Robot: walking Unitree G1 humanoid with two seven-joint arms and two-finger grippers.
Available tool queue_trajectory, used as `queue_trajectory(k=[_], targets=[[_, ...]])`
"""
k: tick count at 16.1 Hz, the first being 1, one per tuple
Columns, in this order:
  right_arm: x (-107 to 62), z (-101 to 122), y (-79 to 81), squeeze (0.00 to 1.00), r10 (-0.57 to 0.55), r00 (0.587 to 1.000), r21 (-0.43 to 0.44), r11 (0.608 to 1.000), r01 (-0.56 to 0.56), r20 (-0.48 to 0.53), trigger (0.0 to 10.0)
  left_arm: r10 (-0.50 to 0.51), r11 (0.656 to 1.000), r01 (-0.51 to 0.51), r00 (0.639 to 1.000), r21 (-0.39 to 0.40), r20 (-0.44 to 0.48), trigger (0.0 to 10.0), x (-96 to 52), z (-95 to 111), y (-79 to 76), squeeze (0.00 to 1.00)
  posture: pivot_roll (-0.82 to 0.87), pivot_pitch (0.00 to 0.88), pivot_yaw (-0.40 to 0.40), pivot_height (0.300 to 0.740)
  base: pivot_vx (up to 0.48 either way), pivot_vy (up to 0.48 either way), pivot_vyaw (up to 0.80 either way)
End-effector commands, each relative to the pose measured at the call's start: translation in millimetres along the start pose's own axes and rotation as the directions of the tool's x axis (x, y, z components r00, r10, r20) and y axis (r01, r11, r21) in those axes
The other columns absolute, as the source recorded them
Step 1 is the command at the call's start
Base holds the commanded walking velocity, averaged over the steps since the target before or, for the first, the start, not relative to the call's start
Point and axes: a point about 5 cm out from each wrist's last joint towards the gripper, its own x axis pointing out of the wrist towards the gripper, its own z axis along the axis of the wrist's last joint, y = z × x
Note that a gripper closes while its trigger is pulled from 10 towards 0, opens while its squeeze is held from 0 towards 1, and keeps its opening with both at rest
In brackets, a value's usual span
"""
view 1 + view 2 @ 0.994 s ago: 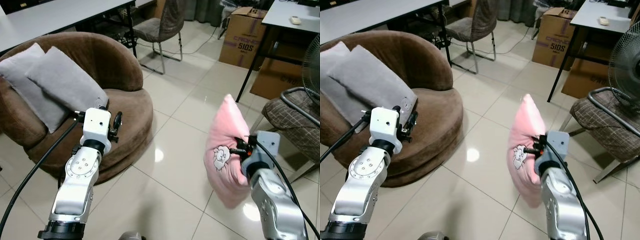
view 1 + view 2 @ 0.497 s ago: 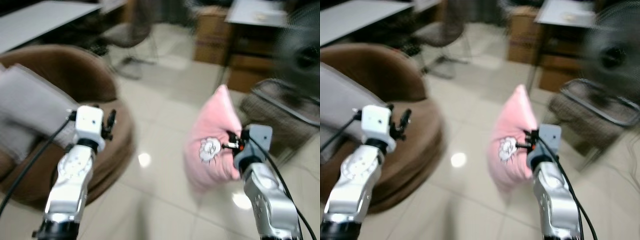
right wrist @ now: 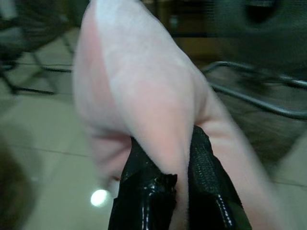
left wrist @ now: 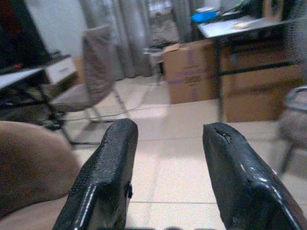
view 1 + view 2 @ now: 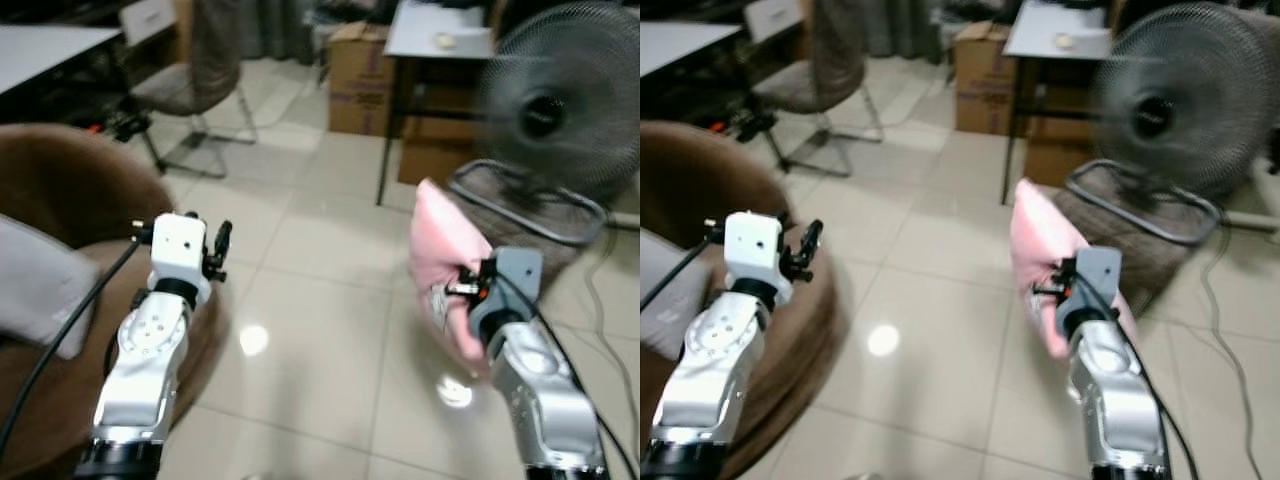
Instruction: Move the pillow to the sofa from floor
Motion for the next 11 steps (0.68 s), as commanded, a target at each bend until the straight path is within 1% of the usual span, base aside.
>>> queue_trajectory(k=[1, 11], targets=[[2.3, 13.5, 3.3, 0.0, 0.012, 0.998, 0.006, 1.0, -0.012, 0.068, 10.0, 0.008, 1.0, -0.008, 1.0, 0.013, 0.016, 10.0, 0.8, 4.2, 3.3, 0.0, 0.03, 0.0, 0.023, 0.74, 0.368, 0.0, 0.0], [4.0, 11.5, 4.9, 0.0, 0.013, 0.998, 0.0, 1.0, -0.013, 0.063, 10.0, 0.023, 1.0, -0.023, 1.0, -0.001, 0.016, 10.0, 1.2, 3.5, 6.8, 0.0, 0.03, 0.0, 0.017, 0.74, 0.366, 0.0, 0.0]])
